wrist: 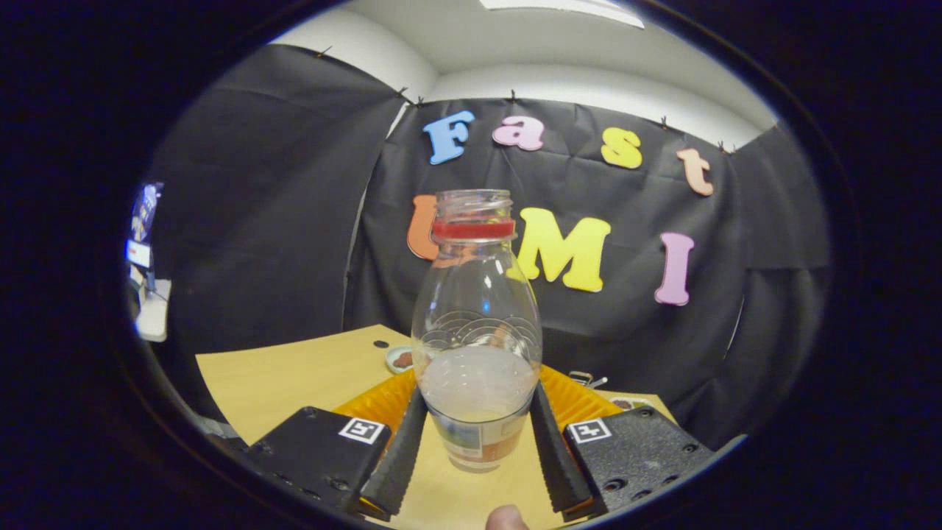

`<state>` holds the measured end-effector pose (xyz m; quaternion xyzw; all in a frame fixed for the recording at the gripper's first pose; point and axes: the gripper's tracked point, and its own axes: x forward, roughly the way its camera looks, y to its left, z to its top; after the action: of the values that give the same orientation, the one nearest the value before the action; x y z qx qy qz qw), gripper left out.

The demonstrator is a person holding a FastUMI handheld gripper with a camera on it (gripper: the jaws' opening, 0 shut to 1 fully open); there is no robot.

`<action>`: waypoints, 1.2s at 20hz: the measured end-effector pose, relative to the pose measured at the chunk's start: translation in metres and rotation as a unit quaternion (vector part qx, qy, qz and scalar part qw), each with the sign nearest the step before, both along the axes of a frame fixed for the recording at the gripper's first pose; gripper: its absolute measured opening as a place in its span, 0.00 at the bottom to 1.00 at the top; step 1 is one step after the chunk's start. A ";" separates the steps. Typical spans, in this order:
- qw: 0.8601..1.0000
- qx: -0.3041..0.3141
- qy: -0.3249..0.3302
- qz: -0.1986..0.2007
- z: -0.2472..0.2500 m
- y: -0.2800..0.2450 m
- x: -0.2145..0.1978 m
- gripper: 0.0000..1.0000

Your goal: Take the bottle from table, then pour the juice into the cup, finally place the bottle on the coaster

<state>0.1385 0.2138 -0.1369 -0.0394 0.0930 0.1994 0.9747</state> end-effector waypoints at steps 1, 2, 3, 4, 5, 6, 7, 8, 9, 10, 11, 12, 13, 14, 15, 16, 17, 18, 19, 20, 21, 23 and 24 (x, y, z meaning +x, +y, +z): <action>1.000 0.013 0.013 -0.003 -0.004 -0.002 0.009 0.76; 0.999 0.022 0.023 -0.005 -0.010 -0.005 0.018 0.76; 0.999 0.025 0.028 -0.010 -0.016 -0.007 0.029 0.76; 0.999 0.025 0.033 -0.013 -0.024 -0.009 0.039 0.76; 0.999 0.025 0.040 -0.015 -0.033 -0.009 0.048 0.76; 0.998 0.026 0.046 -0.016 -0.045 -0.010 0.055 0.76; 0.998 0.027 0.054 -0.017 -0.054 -0.009 0.061 0.76; 0.998 0.025 0.062 -0.015 -0.065 -0.007 0.067 0.76; 0.997 0.023 0.070 -0.015 -0.076 -0.005 0.073 0.76; 0.997 0.024 0.078 -0.014 -0.085 -0.005 0.077 0.76; 0.996 0.029 0.085 -0.013 -0.095 -0.004 0.082 0.76; 0.995 0.035 0.091 -0.014 -0.104 -0.003 0.085 0.77; 0.995 0.039 0.094 -0.015 -0.111 -0.002 0.088 0.76; 0.995 0.039 0.095 -0.017 -0.119 -0.002 0.092 0.76; 0.995 0.038 0.095 -0.019 -0.127 -0.003 0.095 0.76; 0.994 0.036 0.096 -0.021 -0.136 -0.002 0.098 0.76; 0.994 0.036 0.100 -0.022 -0.146 -0.002 0.099 0.76; 0.994 0.034 0.104 -0.023 -0.155 -0.004 0.098 0.77; 0.993 0.032 0.107 -0.024 -0.164 -0.004 0.100 0.77; 0.993 0.033 0.109 -0.025 -0.170 -0.003 0.101 0.77; 0.993 0.033 0.111 -0.027 -0.176 -0.002 0.104 0.78; 0.992 0.032 0.114 -0.034 -0.187 -0.005 0.108 0.79; 0.992 0.033 0.117 -0.034 -0.193 -0.004 0.110 0.79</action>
<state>0.2483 0.2097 -0.3301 0.0199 0.2009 0.1719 0.9642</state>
